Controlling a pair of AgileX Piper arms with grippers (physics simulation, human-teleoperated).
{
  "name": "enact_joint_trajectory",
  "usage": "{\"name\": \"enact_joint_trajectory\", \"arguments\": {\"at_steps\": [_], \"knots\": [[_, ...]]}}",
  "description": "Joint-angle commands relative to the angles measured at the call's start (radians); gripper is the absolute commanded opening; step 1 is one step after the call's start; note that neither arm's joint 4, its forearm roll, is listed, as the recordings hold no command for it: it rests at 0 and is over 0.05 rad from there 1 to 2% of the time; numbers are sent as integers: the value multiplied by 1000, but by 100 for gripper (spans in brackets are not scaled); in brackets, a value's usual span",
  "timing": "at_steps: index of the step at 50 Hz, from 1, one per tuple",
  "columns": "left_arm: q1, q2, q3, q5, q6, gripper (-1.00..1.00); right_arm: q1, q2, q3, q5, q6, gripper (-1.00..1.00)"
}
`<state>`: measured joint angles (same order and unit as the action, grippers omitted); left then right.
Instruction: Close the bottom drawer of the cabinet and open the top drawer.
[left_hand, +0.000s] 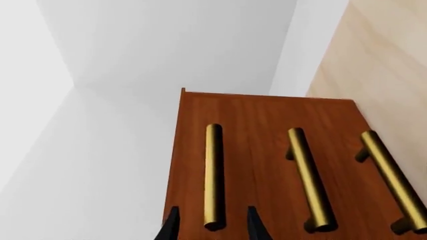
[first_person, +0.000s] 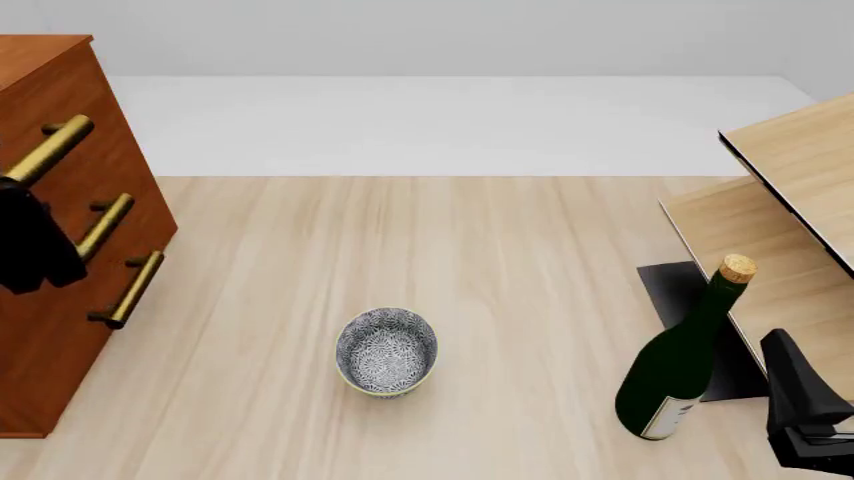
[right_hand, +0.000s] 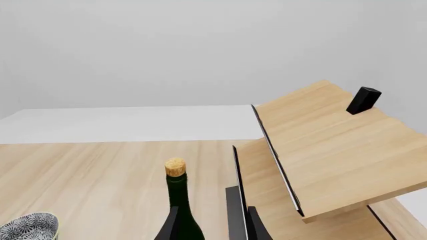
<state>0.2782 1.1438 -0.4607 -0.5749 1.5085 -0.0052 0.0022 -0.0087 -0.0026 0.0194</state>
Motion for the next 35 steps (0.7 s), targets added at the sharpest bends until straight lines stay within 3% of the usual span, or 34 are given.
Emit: {"name": "enact_joint_trajectory", "arguments": {"at_steps": [1, 17, 18, 35], "knots": [[19, 18, 4, -12, 0, 100, 0, 0, 0, 0, 0, 100], [41, 30, 8, -19, 3, 100, 0, 0, 0, 0, 1, 100], [44, 34, 14, -36, 13, -100, 0, 0, 0, 0, 1, 100], [39, 39, 17, -57, 17, -100, 0, -1, 0, 1, 2, 100]]}}
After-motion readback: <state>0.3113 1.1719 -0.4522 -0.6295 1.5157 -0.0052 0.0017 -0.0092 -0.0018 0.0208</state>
